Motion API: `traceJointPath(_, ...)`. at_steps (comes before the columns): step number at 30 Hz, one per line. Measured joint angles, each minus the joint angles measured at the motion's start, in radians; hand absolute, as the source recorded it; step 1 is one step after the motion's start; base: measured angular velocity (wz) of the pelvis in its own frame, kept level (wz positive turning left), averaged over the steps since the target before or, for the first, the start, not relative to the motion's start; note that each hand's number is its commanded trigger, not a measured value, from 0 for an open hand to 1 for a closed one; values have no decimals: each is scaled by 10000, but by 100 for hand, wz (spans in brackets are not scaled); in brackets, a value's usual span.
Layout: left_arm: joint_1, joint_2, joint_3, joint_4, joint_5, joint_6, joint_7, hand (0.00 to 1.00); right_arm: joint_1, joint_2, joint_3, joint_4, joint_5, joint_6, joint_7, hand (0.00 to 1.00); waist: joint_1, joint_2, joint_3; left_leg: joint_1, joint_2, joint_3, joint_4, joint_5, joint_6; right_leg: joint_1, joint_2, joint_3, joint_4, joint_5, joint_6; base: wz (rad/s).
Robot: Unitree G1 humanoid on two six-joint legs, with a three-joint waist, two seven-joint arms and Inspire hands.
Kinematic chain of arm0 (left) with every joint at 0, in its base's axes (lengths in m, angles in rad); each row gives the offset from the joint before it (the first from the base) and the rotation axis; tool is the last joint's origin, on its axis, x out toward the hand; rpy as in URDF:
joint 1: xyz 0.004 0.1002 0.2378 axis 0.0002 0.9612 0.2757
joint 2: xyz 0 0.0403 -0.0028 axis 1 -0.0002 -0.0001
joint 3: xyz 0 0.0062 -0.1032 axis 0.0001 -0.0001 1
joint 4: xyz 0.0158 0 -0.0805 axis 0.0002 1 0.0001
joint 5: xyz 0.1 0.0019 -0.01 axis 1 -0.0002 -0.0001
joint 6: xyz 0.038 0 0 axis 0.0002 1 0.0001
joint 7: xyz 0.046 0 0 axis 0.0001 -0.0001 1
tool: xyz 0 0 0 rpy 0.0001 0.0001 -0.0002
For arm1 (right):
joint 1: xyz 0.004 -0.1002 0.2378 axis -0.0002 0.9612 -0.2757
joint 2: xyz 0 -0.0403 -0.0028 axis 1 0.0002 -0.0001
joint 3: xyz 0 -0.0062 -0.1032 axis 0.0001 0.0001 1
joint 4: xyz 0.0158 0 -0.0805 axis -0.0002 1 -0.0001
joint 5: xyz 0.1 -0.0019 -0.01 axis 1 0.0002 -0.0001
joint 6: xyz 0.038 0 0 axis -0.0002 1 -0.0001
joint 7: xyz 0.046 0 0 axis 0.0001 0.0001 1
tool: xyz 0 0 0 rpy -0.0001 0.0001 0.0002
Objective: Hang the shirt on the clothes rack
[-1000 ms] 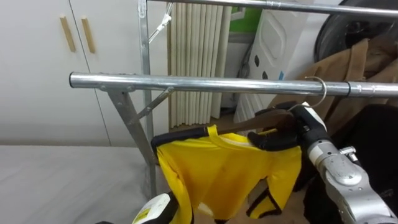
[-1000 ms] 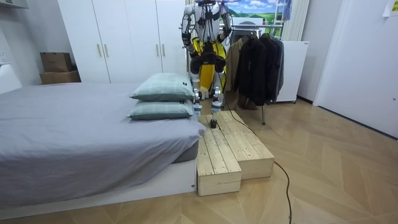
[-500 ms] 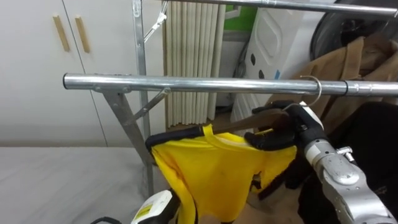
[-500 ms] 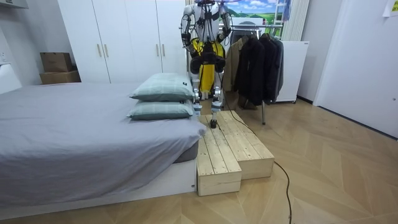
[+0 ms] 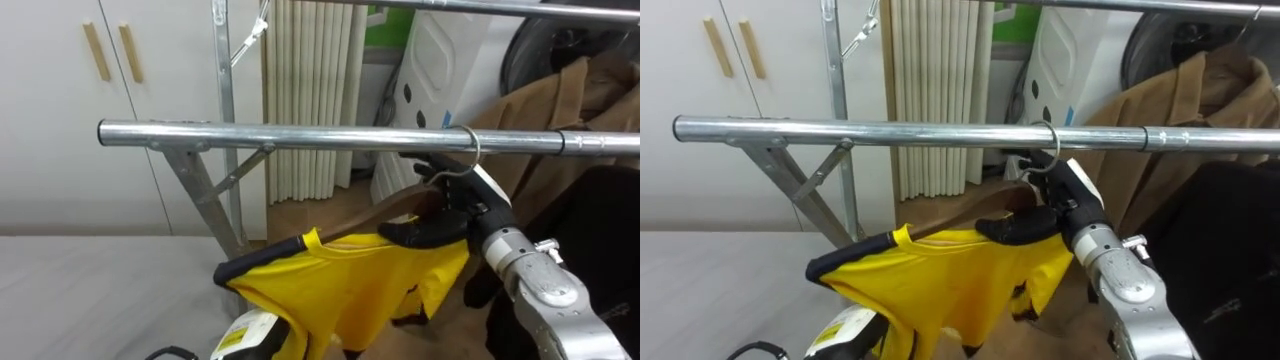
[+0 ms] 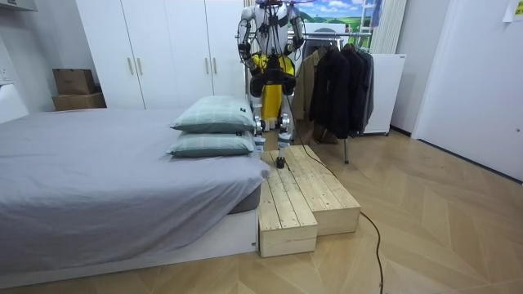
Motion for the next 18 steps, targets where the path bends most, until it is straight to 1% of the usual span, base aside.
traceJointPath(6, 6, 0, -3, 0, -3, 1, 0, 0, 224, 0, 0, 2, 280, -1, 0, 0, -18, 118, -45, 22, 1, 0, 1, 0, 0, 18, -1, -3, 11, 0, 0, 0)
traceJointPath(13, 51, 87, -10, 3, -13, 2, 17, 0, 608, 0, -3, 1, 406, 0, -13, 0, -102, 121, -44, 28, 0, 91, 0, 0, 0, -6, 8, 57, 11, 2, 4, -2)
traceJointPath(18, 52, 101, -4, 1, 55, 3, 18, 0, 804, -2, -23, -145, 627, -1, -7, 0, -247, 124, -45, -34, -2, 148, 0, 0, 0, -107, 11, 104, 14, 18, 26, -3)
